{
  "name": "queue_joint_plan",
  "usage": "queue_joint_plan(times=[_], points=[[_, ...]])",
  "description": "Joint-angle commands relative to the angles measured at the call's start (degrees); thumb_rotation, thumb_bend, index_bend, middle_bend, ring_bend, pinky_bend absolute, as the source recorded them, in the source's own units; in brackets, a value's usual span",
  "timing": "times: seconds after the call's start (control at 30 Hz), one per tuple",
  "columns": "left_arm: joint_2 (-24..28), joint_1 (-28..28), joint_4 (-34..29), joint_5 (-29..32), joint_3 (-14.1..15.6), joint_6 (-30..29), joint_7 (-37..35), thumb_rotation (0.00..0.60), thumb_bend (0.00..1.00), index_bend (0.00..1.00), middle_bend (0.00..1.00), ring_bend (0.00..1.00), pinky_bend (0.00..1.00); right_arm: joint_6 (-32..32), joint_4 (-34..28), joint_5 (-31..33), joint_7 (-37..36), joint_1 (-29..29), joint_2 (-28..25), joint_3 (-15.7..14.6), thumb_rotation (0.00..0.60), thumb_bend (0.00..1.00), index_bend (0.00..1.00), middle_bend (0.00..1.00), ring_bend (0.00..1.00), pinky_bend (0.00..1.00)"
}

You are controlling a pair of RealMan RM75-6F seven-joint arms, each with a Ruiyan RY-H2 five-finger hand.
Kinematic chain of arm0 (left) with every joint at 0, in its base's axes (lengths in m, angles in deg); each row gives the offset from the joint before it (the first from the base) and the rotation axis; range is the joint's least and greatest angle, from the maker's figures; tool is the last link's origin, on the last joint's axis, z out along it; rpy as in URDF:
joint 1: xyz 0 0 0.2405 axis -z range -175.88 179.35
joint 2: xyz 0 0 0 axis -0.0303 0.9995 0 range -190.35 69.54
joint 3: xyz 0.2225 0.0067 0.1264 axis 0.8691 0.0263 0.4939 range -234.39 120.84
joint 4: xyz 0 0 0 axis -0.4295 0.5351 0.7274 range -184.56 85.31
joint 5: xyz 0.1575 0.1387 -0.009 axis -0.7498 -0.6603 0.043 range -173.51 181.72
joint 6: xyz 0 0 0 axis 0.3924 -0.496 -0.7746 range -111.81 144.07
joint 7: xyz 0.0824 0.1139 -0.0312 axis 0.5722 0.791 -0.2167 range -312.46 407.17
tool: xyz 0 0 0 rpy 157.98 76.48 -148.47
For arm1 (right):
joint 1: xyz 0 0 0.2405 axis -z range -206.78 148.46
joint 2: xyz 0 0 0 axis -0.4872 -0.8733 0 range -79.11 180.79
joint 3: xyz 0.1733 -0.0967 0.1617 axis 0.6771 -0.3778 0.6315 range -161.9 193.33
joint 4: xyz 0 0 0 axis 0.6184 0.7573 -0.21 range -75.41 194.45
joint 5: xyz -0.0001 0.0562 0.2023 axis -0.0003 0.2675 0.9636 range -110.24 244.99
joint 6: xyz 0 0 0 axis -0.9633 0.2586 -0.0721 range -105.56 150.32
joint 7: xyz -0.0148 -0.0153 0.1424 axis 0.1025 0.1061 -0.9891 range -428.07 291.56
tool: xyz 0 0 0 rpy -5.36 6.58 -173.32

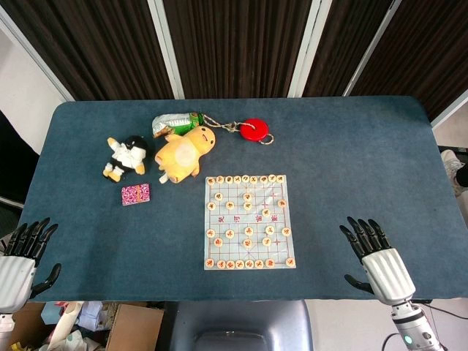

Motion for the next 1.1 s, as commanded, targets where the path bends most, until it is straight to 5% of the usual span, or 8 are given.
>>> queue_joint_plan(times=[0.03, 0.2, 0.33, 0.63, 0.8, 1.1], points=[[-0.06, -0.02, 0.12, -0.02, -0.01, -0.09, -0.16, 0.600, 0.38, 0.00, 0.01, 0.00, 0.03, 0.23, 0.09, -0.07, -0.14, -0.24, 0.14, 0.11, 0.600, 0.21, 0.00, 0.00, 0.00, 0.00], [-0.07, 0.16, 0.46, 0.24, -0.18, 0.09, -1.08, 0.600, 0.38, 0.00, 0.00, 0.00, 0.03, 3.15, 1.22, -0.77, -0.18, -2.93, 1.51, 1.16, 0.600, 0.21, 0.00, 0.00, 0.00, 0.00], [-0.09, 0.52, 0.81, 0.33, -0.30, 0.49, -2.05, 0.600, 0.38, 0.00, 0.00, 0.00, 0.03, 11.62, 0.27, -0.04, 2.19, -9.44, 1.21, 4.05, 0.600, 0.22, 0.02, 0.00, 0.00, 0.00], [-0.02, 0.73, 1.07, 0.89, -0.58, 0.73, -2.71, 0.600, 0.38, 0.00, 0.00, 0.00, 0.03, 29.68, 2.30, 2.91, 1.36, -25.03, 4.71, 9.71, 0.600, 0.23, 0.36, 0.00, 0.00, 0.00], [0.12, 0.70, 1.06, 0.93, -0.60, 0.58, -3.03, 0.600, 0.38, 0.00, 0.00, 0.00, 0.03, 33.14, 8.68, 2.39, -0.15, -30.00, 10.54, 9.60, 0.600, 0.30, 0.48, 0.01, 0.00, 0.00], [0.28, 0.51, 1.12, 0.48, -0.40, 0.05, -3.44, 0.600, 0.38, 0.00, 0.00, 0.00, 0.03, 36.63, 16.97, 4.10, 1.36, -33.99, 18.49, 7.76, 0.600, 0.31, 0.52, 0.03, 0.00, 0.00]])
